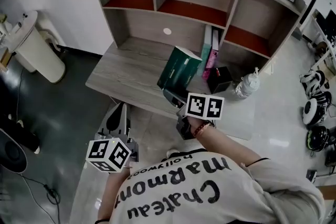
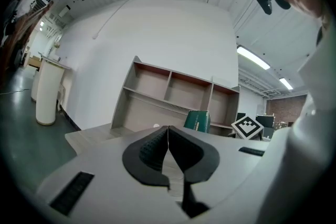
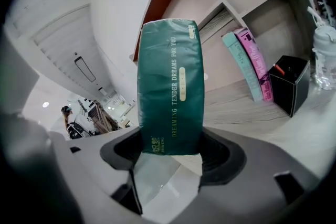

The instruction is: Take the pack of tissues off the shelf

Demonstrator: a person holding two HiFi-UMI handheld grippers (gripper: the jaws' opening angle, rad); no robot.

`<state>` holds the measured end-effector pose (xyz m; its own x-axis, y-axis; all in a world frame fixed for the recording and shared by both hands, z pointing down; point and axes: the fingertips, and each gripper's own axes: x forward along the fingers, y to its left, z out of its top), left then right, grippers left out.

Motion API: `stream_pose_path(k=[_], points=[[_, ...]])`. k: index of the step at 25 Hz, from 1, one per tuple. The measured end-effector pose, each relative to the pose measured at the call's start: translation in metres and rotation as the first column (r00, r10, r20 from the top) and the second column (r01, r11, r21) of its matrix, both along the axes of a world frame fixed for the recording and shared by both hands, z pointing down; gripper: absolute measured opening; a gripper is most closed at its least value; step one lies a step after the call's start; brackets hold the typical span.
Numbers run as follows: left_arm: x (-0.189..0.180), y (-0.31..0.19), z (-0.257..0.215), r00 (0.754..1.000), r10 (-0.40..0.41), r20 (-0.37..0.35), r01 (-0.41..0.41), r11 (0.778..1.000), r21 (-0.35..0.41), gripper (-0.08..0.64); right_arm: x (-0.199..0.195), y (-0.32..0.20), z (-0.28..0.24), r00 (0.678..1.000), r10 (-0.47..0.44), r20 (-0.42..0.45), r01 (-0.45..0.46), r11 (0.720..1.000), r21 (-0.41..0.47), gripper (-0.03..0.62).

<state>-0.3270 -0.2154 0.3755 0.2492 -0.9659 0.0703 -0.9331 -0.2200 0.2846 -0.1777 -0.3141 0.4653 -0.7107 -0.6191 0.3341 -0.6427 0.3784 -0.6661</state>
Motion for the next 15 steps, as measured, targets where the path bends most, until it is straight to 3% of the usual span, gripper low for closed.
stream_pose_path(k=[15], points=[[0.002, 0.073, 0.008, 1.0, -0.01, -0.015, 0.01, 1.0, -0.006, 0.018, 0.011, 0.069, 0.013, 0.999, 0.021, -0.048, -0.021, 1.0, 0.012, 0.333]])
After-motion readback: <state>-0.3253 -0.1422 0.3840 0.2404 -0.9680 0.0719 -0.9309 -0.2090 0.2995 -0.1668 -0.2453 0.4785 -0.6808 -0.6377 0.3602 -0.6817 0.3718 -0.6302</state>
